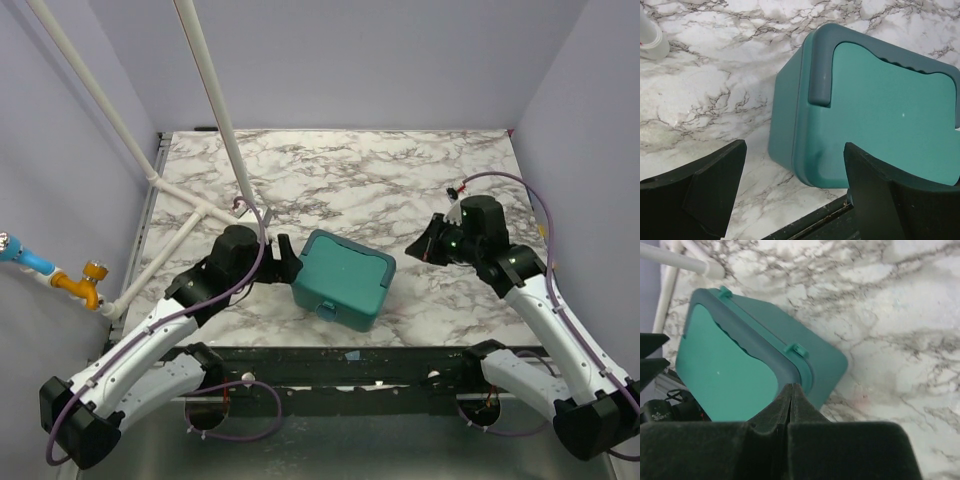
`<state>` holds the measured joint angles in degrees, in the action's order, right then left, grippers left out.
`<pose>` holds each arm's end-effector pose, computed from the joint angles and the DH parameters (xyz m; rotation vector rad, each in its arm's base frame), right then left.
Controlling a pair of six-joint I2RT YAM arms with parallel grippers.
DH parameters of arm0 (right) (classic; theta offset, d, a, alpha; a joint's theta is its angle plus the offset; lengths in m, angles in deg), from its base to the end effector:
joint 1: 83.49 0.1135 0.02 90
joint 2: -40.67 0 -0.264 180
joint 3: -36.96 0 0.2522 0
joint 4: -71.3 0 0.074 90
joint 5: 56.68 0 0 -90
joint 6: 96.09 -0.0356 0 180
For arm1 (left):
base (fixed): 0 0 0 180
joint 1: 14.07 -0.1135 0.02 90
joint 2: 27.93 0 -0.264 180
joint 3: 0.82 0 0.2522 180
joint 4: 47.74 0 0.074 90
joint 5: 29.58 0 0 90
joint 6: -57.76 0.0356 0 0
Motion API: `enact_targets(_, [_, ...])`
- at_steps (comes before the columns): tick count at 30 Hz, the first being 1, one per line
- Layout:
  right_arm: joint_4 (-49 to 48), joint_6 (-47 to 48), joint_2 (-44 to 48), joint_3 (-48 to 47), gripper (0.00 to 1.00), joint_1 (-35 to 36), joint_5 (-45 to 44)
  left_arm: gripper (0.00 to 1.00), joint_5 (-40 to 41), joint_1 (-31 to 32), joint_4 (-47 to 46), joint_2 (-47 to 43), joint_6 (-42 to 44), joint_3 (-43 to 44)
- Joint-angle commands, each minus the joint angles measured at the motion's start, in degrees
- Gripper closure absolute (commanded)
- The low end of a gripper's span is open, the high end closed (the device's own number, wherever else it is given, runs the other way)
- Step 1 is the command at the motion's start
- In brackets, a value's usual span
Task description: Organize the medicine kit
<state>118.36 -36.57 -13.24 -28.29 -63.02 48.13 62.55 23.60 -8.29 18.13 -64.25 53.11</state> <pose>0.1840 0.0784 0.3131 0.0475 2.2805 0.7688 0.1433 -0.1089 0.2807 0.0857 2.1962 -0.6685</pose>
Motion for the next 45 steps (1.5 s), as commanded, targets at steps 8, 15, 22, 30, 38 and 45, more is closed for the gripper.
enact_targets(8, [8.63, -4.68, 0.61, 10.0, 0.99, 0.23, 0.75, 0.19, -8.74, -1.45, -6.13, 7.73, 1.86, 3.28])
enact_targets(15, [-0.45, -8.09, -3.04, 15.35, 0.99, 0.6, 7.29, 0.19, -10.77, -1.46, -6.12, 9.16, 2.39, 1.39])
enact_targets(22, [-10.11, -12.98, -8.37, 16.3, 0.99, 3.3, 8.9, 0.2, -13.31, -1.5, -5.48, 7.37, 1.83, -0.58])
enact_targets(30, [-15.71, -15.95, -12.23, 13.71, 0.99, 3.44, 9.64, 0.24, -15.9, -1.51, -3.79, 4.12, 0.92, -2.71])
enact_targets(38, [-19.84, -16.57, -18.8, 9.15, 0.99, 3.44, 9.5, 0.28, -20.71, -1.49, -4.56, 1.59, -1.43, -5.15])
enact_targets(45, [-22.44, -16.27, -28.01, 1.99, 0.99, 3.41, 12.12, 0.3, -24.39, -1.46, -6.49, -0.62, -5.19, -6.61])
